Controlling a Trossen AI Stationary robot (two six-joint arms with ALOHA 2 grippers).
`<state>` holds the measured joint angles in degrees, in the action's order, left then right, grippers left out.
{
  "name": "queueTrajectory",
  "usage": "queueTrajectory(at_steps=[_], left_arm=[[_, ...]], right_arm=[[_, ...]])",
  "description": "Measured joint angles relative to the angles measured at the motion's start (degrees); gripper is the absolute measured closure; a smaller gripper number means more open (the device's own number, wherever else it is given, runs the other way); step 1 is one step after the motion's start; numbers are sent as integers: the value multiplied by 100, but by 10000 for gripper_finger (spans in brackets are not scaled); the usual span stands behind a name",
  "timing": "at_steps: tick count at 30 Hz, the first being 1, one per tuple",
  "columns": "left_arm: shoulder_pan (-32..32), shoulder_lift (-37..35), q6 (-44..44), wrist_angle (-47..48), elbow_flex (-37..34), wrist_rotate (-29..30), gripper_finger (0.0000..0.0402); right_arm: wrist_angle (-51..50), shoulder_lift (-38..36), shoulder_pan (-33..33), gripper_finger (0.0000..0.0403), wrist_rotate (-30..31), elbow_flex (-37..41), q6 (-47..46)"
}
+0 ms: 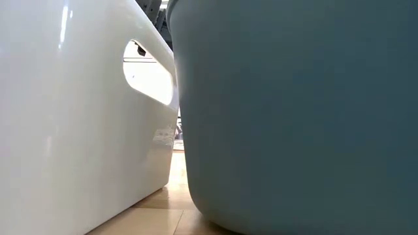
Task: Pick & Place Toothbrushes
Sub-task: Put the purple toothbrush into the right transparent bin
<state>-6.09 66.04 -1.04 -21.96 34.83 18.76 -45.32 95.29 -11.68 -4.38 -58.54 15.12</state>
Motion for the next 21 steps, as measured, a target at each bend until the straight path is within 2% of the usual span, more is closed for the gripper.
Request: queueTrajectory(at_steps=[5, 21], left_arm=[[0, 0, 0, 1, 0, 0, 101], [0, 0, 1, 0, 0, -2, 101]], right_arm=[[60, 43, -84, 285, 185, 1, 118], [280, 479, -256, 284, 145, 19, 331]])
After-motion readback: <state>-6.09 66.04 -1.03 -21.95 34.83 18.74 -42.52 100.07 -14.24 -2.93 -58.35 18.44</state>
